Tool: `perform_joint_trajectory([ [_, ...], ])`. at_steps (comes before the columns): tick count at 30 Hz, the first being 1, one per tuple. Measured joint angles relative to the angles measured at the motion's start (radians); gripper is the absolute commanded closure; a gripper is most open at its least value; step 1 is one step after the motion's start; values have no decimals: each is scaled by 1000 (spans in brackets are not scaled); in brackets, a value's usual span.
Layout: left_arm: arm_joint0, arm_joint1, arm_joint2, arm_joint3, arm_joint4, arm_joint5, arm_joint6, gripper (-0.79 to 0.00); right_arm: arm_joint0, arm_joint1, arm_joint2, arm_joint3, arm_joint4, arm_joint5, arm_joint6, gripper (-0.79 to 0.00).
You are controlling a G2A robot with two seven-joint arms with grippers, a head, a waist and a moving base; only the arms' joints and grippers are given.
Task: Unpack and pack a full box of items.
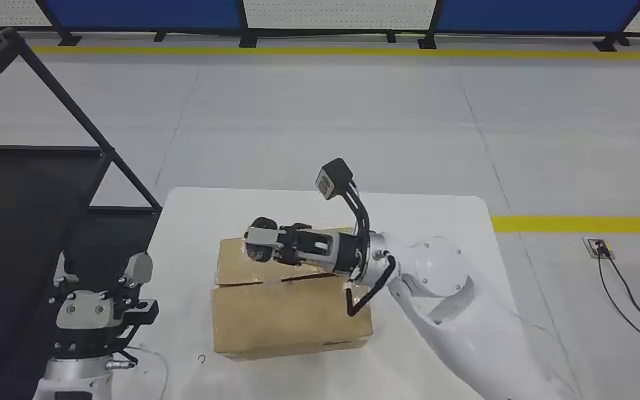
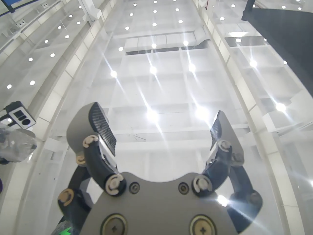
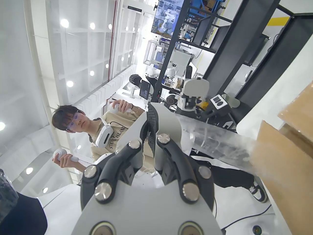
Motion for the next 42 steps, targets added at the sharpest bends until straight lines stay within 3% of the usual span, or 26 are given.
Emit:
perform_joint_trajectory([
  [13,35,2,12,56,-25,86,-36,-785,108,-59,-107,33,5,-40,-97,0],
  [28,83,31,-69,85,78,396,-224,-785,108,-86,-91,-2,-4,-96,-124,0],
  [30,83,31,-76,98,67,380,-227,-785,110,-89,-90,0,-5,-94,-125,0],
  [37,36,17,-69,152,-136,163,-93,-785,140,-102,-107,46,-19,-37,-123,0],
  [42,33,16,-68,150,-184,150,-64,-785,139,-102,-107,45,-19,-40,-123,0],
])
